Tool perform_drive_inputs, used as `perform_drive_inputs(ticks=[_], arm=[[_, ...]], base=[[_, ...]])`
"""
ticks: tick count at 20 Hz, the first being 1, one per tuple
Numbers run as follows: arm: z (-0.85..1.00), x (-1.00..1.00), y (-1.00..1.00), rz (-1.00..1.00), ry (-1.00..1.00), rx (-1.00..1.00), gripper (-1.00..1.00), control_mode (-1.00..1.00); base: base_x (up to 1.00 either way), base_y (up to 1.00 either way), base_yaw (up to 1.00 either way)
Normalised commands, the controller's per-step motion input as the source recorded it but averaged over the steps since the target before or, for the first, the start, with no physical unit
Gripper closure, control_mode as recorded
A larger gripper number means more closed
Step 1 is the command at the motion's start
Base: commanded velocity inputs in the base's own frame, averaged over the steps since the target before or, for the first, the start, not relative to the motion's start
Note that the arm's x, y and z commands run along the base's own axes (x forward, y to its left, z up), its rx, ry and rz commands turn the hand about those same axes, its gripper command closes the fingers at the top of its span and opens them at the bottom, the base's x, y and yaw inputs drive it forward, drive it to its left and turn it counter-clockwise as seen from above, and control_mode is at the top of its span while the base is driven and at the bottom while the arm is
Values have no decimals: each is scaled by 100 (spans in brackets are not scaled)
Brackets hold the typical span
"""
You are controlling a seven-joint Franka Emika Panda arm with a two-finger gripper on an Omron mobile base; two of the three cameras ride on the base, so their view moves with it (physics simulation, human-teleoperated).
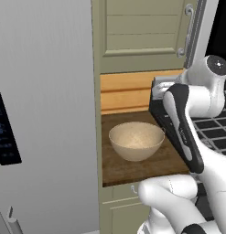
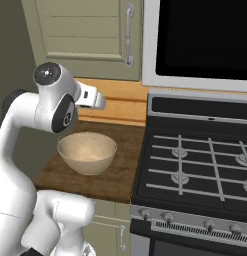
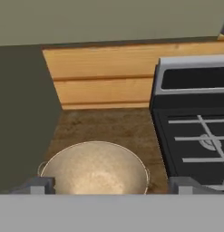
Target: Open the cabinet, pick up the bread from the cabinet and place it in the basket. Then move the basket to the dining counter.
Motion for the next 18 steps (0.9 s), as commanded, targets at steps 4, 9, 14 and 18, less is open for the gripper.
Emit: perform_drive_inputs(ticks=[4, 9, 14, 18], arm=[[70, 0, 3, -13, -33, 0, -100, -100], [71, -2, -23, -10, -18, 0, -100, -100], [61, -16, -81, -1, -3, 2, -100, -100], [55, -1, -52, 0, -7, 0, -100, -100]], base=[[0, 0, 0], [0, 0, 0], [0, 0, 0], [0, 0, 0]])
